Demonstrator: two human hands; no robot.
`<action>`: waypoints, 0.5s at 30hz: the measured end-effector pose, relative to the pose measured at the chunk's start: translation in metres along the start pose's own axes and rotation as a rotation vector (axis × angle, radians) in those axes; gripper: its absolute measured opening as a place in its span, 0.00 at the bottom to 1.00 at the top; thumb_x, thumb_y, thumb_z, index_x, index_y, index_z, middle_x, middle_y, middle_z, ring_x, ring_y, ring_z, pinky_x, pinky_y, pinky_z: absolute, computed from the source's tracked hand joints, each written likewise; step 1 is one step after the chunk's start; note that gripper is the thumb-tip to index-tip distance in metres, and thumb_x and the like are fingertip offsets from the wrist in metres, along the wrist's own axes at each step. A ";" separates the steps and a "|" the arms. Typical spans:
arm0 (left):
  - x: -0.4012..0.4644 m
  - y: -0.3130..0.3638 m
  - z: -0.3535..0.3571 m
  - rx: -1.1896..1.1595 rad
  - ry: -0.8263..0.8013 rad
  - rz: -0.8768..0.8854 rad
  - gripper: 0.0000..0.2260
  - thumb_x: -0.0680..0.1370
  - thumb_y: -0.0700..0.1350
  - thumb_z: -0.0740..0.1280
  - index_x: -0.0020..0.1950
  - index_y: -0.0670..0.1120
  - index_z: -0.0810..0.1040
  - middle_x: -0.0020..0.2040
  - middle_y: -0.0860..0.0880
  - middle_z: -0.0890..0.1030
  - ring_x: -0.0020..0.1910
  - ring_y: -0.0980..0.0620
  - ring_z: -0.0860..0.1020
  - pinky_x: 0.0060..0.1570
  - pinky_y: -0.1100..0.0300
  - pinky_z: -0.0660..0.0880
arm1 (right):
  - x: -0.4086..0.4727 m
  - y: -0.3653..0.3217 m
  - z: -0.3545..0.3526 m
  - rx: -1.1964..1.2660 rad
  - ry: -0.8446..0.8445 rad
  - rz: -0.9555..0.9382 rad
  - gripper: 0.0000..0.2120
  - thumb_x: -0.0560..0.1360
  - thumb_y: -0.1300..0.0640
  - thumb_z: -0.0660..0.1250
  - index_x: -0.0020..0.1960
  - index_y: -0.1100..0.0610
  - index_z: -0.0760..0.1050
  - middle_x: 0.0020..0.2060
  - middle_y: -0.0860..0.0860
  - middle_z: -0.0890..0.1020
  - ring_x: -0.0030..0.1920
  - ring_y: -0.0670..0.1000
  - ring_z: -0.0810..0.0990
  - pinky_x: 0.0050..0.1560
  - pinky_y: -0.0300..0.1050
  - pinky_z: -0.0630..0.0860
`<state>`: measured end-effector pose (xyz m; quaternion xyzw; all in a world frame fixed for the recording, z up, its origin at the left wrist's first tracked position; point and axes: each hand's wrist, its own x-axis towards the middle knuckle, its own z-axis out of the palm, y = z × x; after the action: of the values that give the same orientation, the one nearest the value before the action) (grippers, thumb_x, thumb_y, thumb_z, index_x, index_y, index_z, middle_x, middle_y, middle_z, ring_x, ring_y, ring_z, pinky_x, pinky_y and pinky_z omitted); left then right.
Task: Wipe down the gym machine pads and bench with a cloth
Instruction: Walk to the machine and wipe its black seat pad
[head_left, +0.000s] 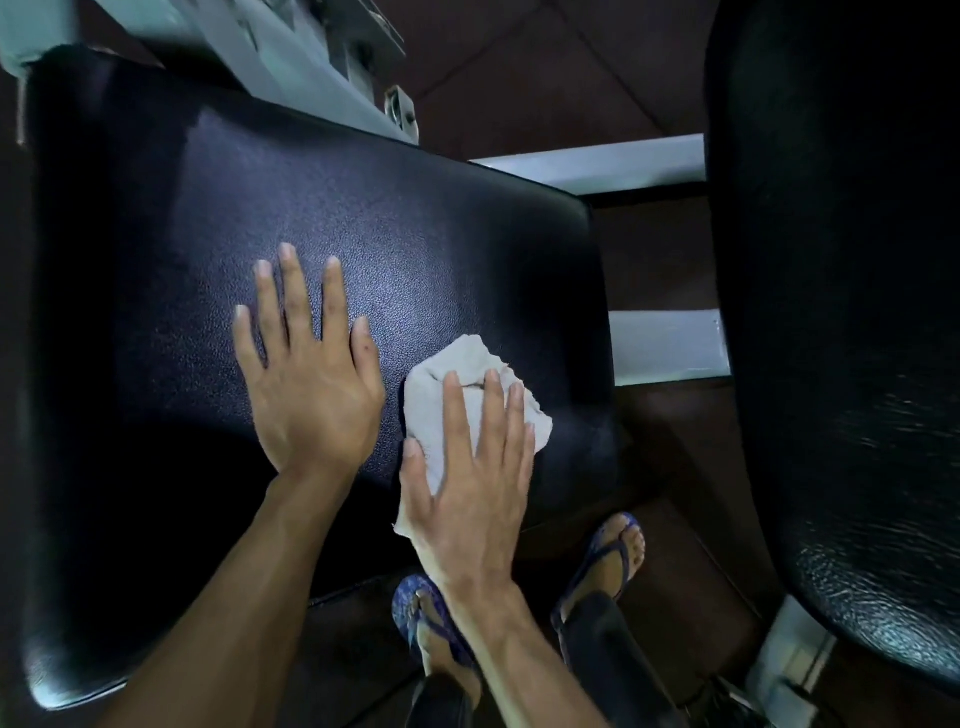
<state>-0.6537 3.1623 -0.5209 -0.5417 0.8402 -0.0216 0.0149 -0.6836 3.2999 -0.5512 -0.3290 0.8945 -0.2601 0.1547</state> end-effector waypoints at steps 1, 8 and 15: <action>0.000 0.000 -0.001 -0.007 -0.002 -0.003 0.24 0.85 0.54 0.47 0.81 0.51 0.51 0.82 0.47 0.47 0.81 0.47 0.47 0.79 0.45 0.47 | 0.000 0.010 -0.002 -0.031 0.002 -0.052 0.29 0.79 0.41 0.59 0.78 0.48 0.62 0.79 0.55 0.61 0.81 0.57 0.55 0.77 0.61 0.58; 0.000 0.002 0.002 0.008 0.000 -0.010 0.24 0.85 0.53 0.48 0.81 0.50 0.52 0.82 0.46 0.48 0.81 0.45 0.48 0.78 0.44 0.49 | 0.082 0.080 -0.023 -0.017 0.139 0.162 0.29 0.78 0.43 0.57 0.76 0.55 0.66 0.75 0.58 0.68 0.74 0.62 0.66 0.73 0.62 0.64; 0.000 0.002 0.005 0.016 0.009 -0.016 0.24 0.84 0.53 0.48 0.81 0.51 0.51 0.82 0.45 0.48 0.81 0.45 0.48 0.78 0.43 0.49 | 0.215 -0.007 0.007 -0.028 0.204 0.020 0.30 0.77 0.37 0.57 0.72 0.53 0.73 0.70 0.57 0.74 0.71 0.61 0.71 0.71 0.58 0.67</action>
<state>-0.6552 3.1631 -0.5263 -0.5481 0.8357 -0.0308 0.0153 -0.8348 3.1492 -0.5758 -0.2940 0.9123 -0.2784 0.0608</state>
